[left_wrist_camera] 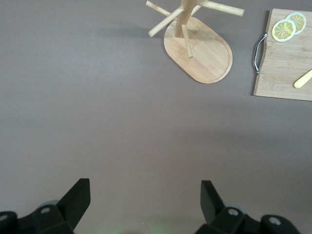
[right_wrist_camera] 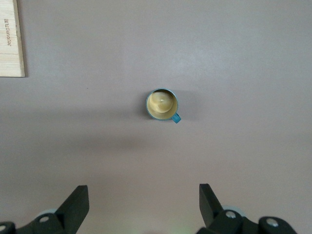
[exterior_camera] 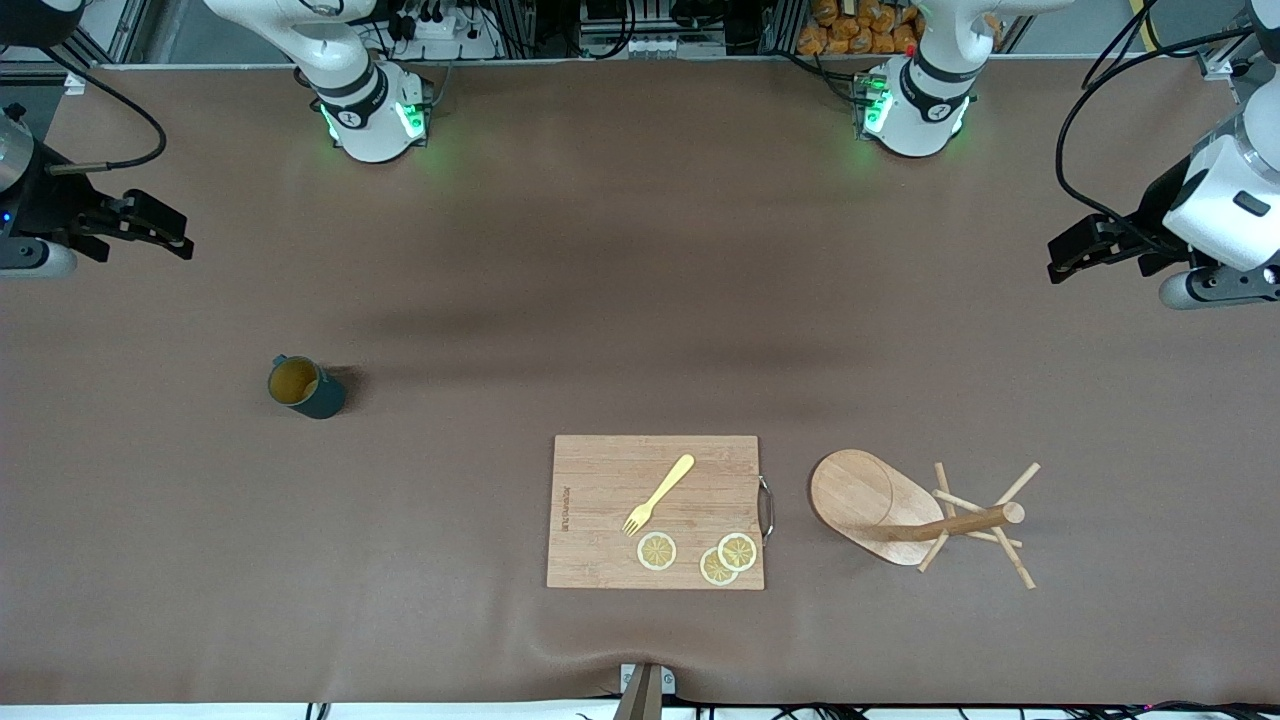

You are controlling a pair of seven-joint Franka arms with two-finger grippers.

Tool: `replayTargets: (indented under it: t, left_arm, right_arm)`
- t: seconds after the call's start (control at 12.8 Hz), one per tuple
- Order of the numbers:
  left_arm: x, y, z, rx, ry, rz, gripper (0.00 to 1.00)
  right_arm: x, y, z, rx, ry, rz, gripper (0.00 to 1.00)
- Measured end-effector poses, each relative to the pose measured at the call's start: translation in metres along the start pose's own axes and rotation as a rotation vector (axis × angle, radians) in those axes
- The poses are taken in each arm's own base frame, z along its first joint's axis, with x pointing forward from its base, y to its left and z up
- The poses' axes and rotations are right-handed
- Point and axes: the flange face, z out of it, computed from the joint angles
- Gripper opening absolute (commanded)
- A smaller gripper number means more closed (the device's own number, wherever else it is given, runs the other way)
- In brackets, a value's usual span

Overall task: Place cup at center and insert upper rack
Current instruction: 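Reach the right gripper down to the teal mug's rim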

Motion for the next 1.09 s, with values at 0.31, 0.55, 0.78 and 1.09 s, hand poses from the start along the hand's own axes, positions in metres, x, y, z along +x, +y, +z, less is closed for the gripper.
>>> replayTargets:
  t: [0.31,0.55,0.78,1.09]
  left_arm:
    - [0.0,-0.002,0.0,0.0,-0.001,-0.003,1.0]
    - [0.001,-0.001,0.001,0.0,-0.003,-0.003,1.0]
    - [0.002,0.0,0.004,0.001,-0.008,0.0,1.0]
    - [0.005,0.003,0.009,0.002,-0.018,0.003,1.0]
  right_arm:
    - [0.0,0.001,0.0,0.0,0.0,0.001,1.0]
    - [0.002,0.0,0.001,0.005,0.014,0.01,1.0]
    - [0.017,0.0,0.024,0.01,0.014,0.146,1.0]
    - [0.05,-0.008,0.086,0.062,-0.078,0.476,1.0]
